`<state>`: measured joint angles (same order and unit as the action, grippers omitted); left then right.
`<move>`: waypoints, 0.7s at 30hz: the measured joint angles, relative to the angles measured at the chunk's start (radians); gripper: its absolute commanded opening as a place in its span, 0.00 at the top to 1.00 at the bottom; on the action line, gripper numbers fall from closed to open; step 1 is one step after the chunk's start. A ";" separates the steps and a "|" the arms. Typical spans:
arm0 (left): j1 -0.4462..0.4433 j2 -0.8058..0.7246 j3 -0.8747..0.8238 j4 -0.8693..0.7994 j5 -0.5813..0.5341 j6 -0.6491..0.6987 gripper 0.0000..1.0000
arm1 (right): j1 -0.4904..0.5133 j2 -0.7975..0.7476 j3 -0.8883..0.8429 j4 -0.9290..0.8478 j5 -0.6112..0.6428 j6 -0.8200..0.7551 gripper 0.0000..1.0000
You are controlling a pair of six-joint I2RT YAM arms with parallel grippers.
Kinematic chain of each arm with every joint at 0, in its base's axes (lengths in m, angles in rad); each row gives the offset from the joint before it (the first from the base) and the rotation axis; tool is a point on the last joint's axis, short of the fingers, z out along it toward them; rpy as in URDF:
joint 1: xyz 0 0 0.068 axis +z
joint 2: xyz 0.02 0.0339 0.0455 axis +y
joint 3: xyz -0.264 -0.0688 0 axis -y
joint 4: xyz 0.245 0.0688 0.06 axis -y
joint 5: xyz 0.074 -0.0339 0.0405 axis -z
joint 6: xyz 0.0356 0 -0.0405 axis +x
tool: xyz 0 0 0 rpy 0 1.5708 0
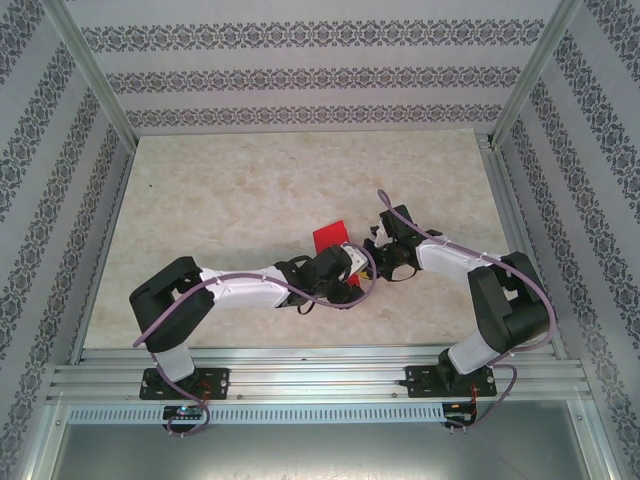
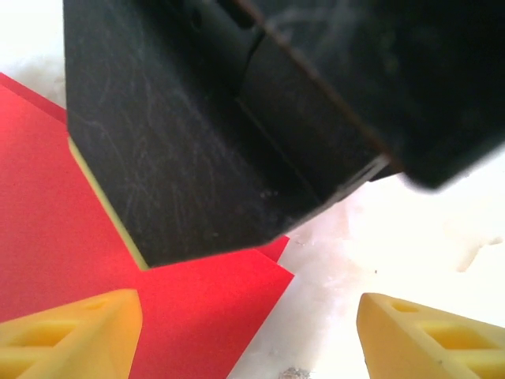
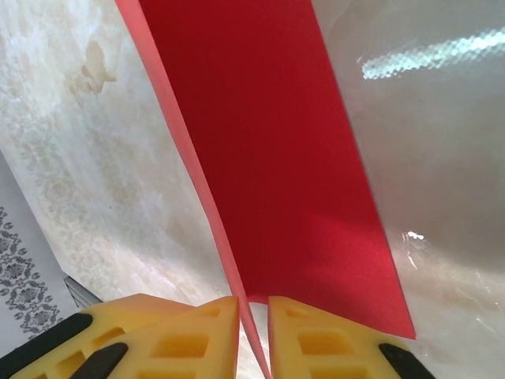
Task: Fold a paper plane with a square sheet of paper (fold left side to right side)
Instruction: Fold the triangle a second time at the center of the table.
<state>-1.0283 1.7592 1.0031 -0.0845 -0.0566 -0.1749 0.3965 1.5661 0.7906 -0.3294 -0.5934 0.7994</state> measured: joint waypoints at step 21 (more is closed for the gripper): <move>-0.021 0.035 0.025 0.024 -0.112 0.040 0.88 | -0.008 0.015 0.000 0.052 0.001 0.078 0.79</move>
<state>-1.0496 1.7943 1.0283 -0.0601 -0.1684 -0.1349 0.3889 1.5814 0.7906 -0.2775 -0.5926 0.8776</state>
